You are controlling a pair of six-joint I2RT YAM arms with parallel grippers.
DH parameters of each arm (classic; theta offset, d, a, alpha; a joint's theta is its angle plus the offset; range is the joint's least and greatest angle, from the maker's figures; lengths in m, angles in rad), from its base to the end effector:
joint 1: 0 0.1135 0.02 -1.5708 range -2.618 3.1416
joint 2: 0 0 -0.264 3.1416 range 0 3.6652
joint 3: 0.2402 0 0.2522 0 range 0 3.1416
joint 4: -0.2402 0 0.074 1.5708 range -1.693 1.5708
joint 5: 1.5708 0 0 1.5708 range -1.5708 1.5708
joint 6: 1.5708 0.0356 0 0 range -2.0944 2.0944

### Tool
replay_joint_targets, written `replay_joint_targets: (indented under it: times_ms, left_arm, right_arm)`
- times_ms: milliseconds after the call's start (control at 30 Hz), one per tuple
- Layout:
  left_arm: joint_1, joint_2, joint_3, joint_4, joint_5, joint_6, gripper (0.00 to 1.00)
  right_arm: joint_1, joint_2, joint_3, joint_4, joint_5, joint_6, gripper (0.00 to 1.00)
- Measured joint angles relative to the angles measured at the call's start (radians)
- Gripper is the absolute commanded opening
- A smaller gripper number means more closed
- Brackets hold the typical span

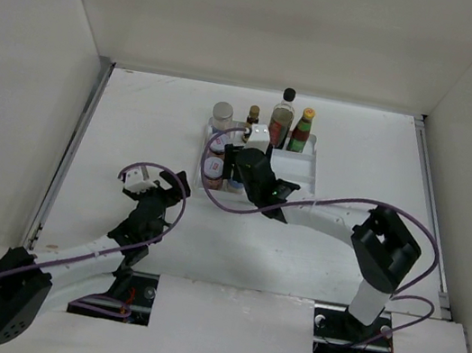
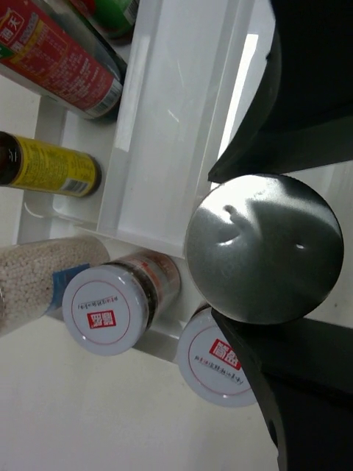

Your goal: Organize the condiment bottles

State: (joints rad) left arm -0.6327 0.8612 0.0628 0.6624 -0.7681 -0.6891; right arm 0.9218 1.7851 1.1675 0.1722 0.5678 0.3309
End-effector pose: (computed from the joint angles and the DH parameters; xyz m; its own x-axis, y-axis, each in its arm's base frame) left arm 0.1441 -0.0750 0.1667 -0.0018 -0.5657 -0.8246 -0.1697 0.8128 -0.5573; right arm 0.2597 0.3107 0.2337 -0.3692 -0.0334 -0.9288 -0.2732 0.9591 0.0741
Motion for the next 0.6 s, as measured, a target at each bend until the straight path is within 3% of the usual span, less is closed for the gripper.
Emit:
replay_joint_targets:
  times_ms: [133,233,300,600]
  left_arm:
    - [0.012,-0.006,0.000,0.000,0.002,0.000,0.87]
    - [0.023,-0.011,0.000,0.000,0.005,-0.001,0.91]
    - [0.029,-0.017,0.000,0.000,0.004,-0.001,0.99]
    - [0.103,-0.104,0.000,-0.028,0.000,-0.014,1.00]
  right_arm:
    - [0.005,-0.018,-0.022,0.022,-0.005,0.020,1.00]
    - [0.002,-0.095,-0.076,0.024,-0.004,0.023,1.00]
    - [-0.010,-0.179,-0.129,0.039,0.002,0.025,1.00]
    - [-0.272,-0.696,-0.546,0.190,0.146,0.121,1.00]
